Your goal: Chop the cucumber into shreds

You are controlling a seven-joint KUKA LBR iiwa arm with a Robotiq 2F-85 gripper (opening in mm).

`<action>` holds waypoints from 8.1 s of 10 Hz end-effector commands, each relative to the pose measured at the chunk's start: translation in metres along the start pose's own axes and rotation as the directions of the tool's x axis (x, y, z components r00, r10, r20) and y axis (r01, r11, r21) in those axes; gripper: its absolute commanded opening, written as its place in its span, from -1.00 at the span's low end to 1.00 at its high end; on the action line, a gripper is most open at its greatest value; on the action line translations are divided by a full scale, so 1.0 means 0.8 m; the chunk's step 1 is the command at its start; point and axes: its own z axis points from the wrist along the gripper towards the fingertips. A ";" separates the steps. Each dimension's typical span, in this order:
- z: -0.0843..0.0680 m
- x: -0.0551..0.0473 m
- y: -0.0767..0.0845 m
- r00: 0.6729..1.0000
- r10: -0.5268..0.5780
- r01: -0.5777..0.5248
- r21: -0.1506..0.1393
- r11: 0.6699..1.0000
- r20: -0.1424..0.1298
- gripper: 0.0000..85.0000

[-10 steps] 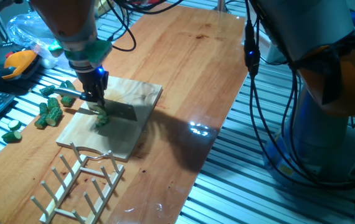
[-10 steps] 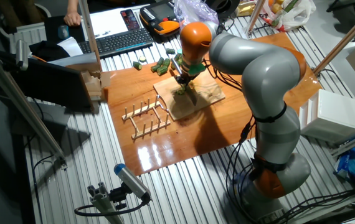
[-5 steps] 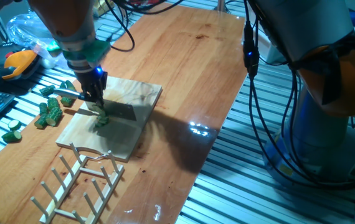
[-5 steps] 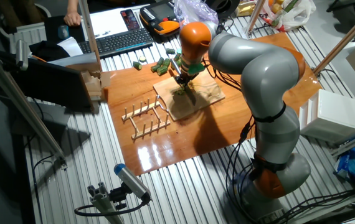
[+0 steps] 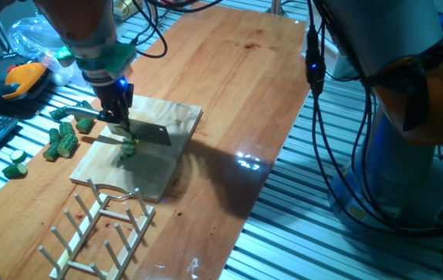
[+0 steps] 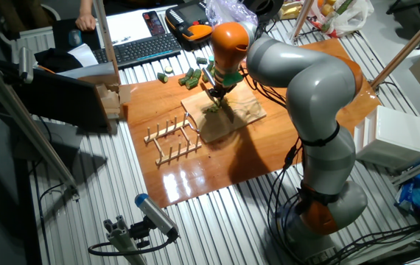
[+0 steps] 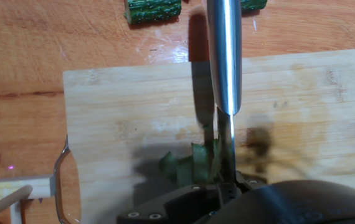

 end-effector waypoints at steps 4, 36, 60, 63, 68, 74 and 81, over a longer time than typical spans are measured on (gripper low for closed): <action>0.010 0.000 -0.001 1.000 0.002 -0.002 -0.012 1.000 0.004 -1.00; -0.010 -0.011 0.007 0.997 -0.070 0.067 0.111 0.992 0.020 -1.00; -0.001 -0.023 -0.012 0.995 -0.100 0.100 0.005 0.995 -0.030 -1.00; -0.001 -0.023 -0.012 0.994 -0.103 0.103 0.007 0.995 -0.027 -1.00; 0.003 -0.023 -0.012 0.994 -0.109 0.109 0.005 0.994 -0.030 -1.00; 0.012 -0.023 -0.012 0.993 -0.114 0.114 -0.002 0.994 -0.025 -1.00; 0.030 -0.023 -0.015 0.993 -0.110 0.111 -0.033 0.993 0.032 -1.00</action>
